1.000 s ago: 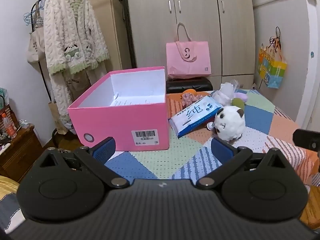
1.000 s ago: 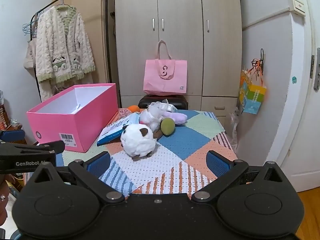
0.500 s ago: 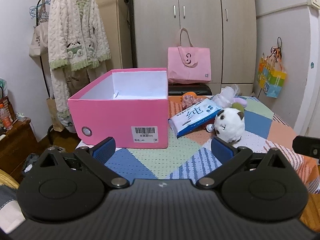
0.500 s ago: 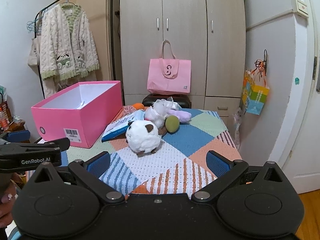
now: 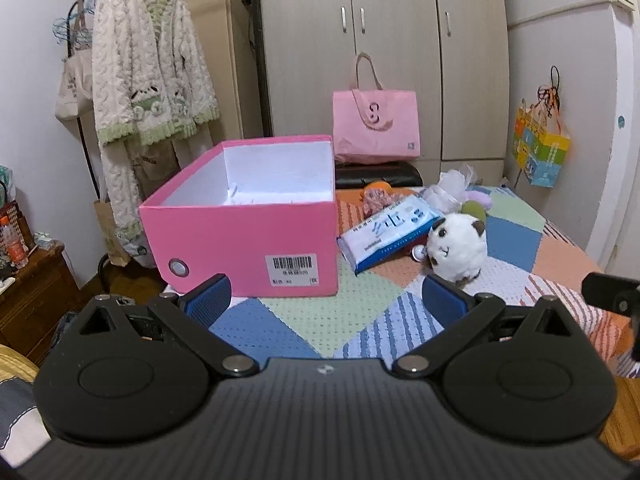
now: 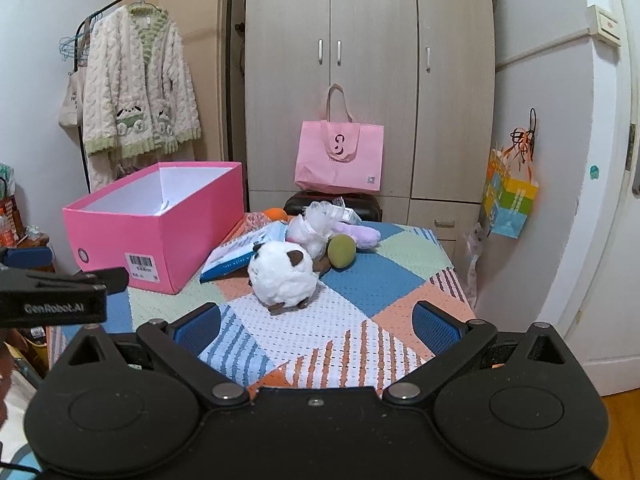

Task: Organize soft objects
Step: 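Move the left gripper toward the white plush cat on the table, then close the left gripper on the white plush cat and lift it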

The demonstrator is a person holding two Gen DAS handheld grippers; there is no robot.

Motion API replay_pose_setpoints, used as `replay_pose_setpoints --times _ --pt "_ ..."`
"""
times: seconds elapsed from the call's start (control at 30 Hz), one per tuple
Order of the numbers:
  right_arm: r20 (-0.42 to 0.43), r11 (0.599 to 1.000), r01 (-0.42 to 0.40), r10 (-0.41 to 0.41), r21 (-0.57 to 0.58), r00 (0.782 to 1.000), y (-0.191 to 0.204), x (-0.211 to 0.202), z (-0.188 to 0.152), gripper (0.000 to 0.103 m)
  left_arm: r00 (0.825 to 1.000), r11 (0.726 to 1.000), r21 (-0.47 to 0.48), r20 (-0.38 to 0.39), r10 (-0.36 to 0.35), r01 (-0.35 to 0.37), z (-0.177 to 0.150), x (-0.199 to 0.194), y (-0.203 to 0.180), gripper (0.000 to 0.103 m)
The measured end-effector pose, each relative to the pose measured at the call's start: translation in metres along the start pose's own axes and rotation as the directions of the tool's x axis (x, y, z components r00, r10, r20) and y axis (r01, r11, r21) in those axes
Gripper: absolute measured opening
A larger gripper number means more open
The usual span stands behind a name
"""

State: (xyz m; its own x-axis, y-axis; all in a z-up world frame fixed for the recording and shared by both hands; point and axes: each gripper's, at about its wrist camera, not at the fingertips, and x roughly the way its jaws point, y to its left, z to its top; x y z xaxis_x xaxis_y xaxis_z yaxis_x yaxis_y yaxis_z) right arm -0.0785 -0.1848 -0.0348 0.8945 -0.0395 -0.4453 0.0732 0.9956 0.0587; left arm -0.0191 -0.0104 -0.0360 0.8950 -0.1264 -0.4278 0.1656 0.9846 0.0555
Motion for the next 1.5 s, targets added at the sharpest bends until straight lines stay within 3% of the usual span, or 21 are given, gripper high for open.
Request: replay_pose_setpoints --times 0.17,0.47,0.77,0.87,1.0,1.2,1.33,1.5 --pt "-0.018 1.0 -0.01 0.01 0.001 1.0 -0.007 0.011 -0.001 0.103 0.999 1.0 -0.004 -0.019 -0.03 0.03 0.004 0.003 0.001 0.103" --pt "0.012 0.998 -0.03 0.031 -0.063 0.999 -0.011 0.021 0.013 0.103 1.0 1.0 0.026 -0.009 -0.012 0.012 0.022 0.011 -0.003 0.103" --pt "0.073 0.974 -0.192 0.202 -0.121 0.977 -0.013 0.065 0.006 0.103 0.994 0.993 0.044 0.009 -0.106 0.106 0.031 0.033 -0.018 0.103" --pt "0.045 0.964 -0.259 0.262 -0.062 0.964 -0.019 0.094 0.003 0.103 0.979 0.979 0.006 0.024 -0.204 0.204 0.031 0.042 -0.021 0.103" --pt "-0.013 0.96 -0.267 0.267 -0.084 0.964 -0.016 0.126 -0.003 0.103 0.962 0.962 -0.003 0.006 -0.275 0.275 0.03 0.062 -0.034 0.1" --pt "-0.006 0.945 -0.3 0.302 -0.133 0.953 -0.014 0.153 -0.007 0.103 0.945 0.946 -0.011 -0.028 -0.325 0.325 0.029 0.101 -0.048 0.098" --pt "-0.017 0.941 -0.313 0.314 -0.124 0.949 -0.014 0.171 -0.009 0.103 0.911 0.91 -0.061 -0.029 -0.411 0.409 0.028 0.122 -0.049 0.095" --pt "-0.014 0.945 -0.309 0.309 -0.106 0.951 -0.014 0.185 -0.006 0.102 0.9 0.9 -0.079 -0.05 -0.434 0.429 0.027 0.145 -0.057 0.082"
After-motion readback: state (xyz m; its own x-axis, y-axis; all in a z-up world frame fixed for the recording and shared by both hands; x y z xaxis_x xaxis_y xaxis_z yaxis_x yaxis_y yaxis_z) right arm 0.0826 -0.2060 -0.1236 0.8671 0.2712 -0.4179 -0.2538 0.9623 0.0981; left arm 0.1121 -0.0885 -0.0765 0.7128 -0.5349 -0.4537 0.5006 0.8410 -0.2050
